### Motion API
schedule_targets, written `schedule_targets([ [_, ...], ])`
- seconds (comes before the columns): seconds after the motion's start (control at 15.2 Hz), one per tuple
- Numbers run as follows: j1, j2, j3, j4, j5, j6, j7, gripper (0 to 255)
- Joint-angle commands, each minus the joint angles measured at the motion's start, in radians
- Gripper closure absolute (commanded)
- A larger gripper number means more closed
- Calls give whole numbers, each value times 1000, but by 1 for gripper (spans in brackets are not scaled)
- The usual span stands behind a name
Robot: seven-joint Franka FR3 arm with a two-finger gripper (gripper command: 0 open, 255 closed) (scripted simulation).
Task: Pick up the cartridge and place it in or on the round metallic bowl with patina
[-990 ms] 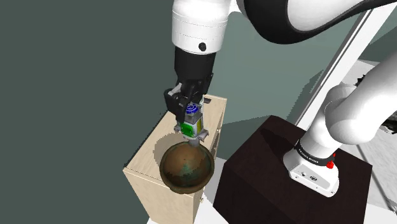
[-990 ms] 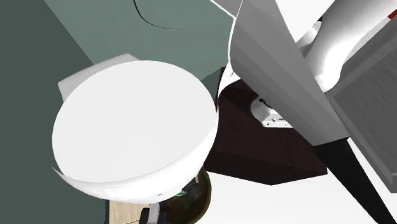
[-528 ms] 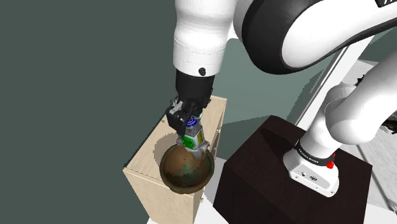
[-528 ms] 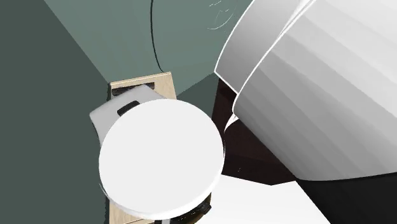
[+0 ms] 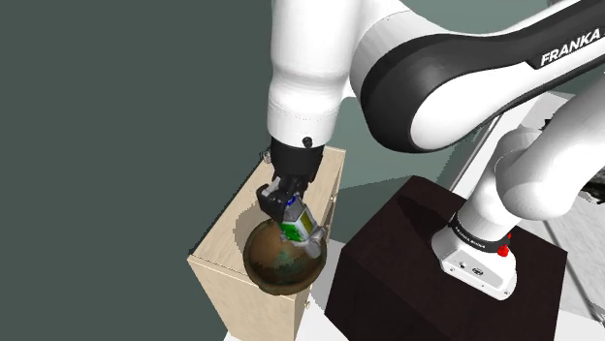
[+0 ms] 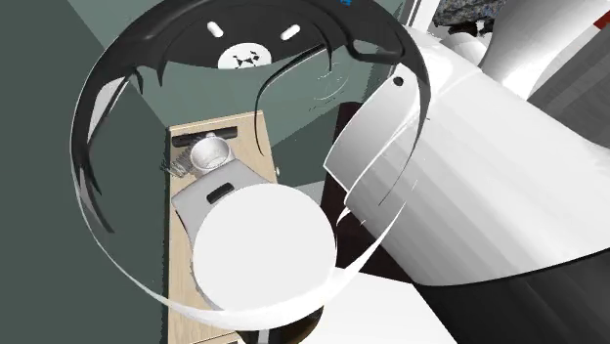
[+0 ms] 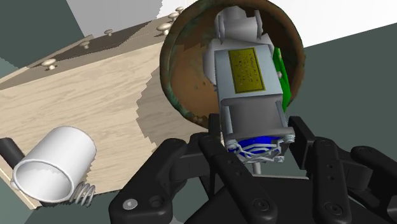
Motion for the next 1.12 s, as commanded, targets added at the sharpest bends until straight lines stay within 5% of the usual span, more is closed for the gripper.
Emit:
schedule_targets([
  [0.0,-1,12,6,-20,-5,30,5,255],
  [0.79,-4,37,19,-61,-18,94,17,255],
  [0.86,-4,37,19,-61,-18,94,17,0],
  [1.06,-4,37,19,-61,-18,94,17,0],
])
